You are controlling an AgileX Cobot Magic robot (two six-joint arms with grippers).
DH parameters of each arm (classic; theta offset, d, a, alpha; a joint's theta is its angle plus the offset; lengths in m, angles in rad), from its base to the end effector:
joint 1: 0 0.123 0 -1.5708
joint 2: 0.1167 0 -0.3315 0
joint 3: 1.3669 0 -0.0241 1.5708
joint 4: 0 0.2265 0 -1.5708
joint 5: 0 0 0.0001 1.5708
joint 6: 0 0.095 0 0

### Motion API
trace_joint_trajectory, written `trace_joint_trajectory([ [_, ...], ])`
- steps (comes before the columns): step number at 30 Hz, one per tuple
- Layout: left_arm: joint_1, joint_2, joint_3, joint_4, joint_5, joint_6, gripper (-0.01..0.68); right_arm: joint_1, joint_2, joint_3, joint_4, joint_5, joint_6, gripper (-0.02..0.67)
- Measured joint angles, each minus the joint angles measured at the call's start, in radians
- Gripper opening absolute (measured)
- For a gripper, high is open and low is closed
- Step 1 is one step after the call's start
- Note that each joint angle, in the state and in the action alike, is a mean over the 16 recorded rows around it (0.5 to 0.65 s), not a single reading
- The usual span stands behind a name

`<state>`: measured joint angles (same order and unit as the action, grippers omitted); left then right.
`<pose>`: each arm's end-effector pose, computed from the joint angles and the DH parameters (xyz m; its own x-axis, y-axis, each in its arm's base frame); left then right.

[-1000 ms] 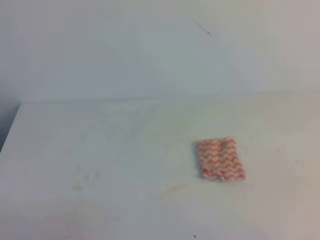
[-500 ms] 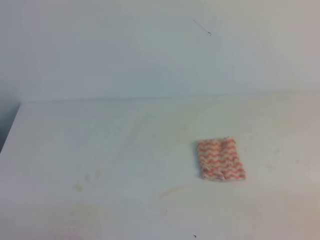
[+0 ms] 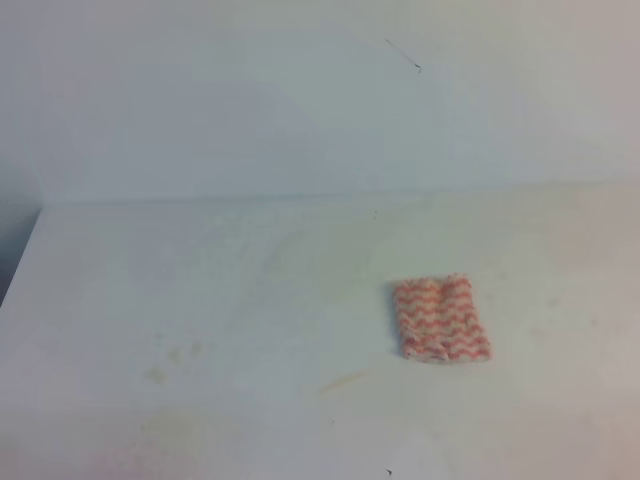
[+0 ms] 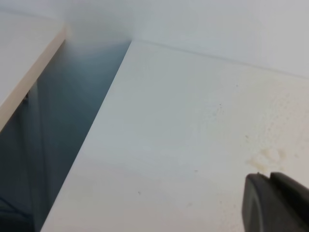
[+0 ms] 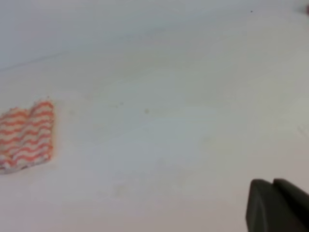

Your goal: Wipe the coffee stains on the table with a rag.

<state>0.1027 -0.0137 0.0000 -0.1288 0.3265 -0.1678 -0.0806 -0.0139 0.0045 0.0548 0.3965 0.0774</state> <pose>-0.0138 -0.0054 0.1828 -0.1930 -0.3070 -0.9319 -0.1228 0.9499 -0.2875 -0.0157 0.0033 0.1747 -0.2839 0.1509 -0.9469 0.0974 0.9870 0.1281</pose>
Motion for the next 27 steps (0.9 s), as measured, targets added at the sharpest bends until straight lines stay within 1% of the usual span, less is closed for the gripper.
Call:
trace_joint_trajectory([
  [2, 0.0, -0.003, 0.0, 0.0, 0.0, 0.0, -0.001, 0.02, 0.0, 0.0, -0.048, 0.003, 0.072, -0.004],
  [4, 0.0, 0.0, 0.0, 0.0, 0.0, 0.0, -0.001, 0.034, 0.0, 0.0, -0.081, 0.003, 0.111, -0.004],
  [7, 0.0, -0.003, 0.0, 0.0, 0.0, 0.0, -0.001, 0.037, 0.0, 0.0, -0.082, 0.0, 0.099, -0.004],
  [10, 0.0, -0.002, 0.0, 0.0, 0.0, 0.0, -0.001, 0.018, 0.0, 0.0, -0.024, -0.007, 0.009, -0.004],
  [19, 0.0, -0.005, 0.0, 0.0, 0.0, 0.0, -0.001, -0.063, 0.0, 0.0, 0.24, -0.025, -0.422, -0.004],
  [23, 0.0, -0.003, 0.0, 0.0, 0.0, 0.0, -0.001, -0.085, 0.0, 0.0, 0.303, -0.023, -0.534, -0.004],
  [27, 0.0, -0.003, 0.0, 0.0, 0.0, 0.0, -0.001, -0.089, 0.0, 0.0, 0.323, -0.023, -0.588, -0.004],
])
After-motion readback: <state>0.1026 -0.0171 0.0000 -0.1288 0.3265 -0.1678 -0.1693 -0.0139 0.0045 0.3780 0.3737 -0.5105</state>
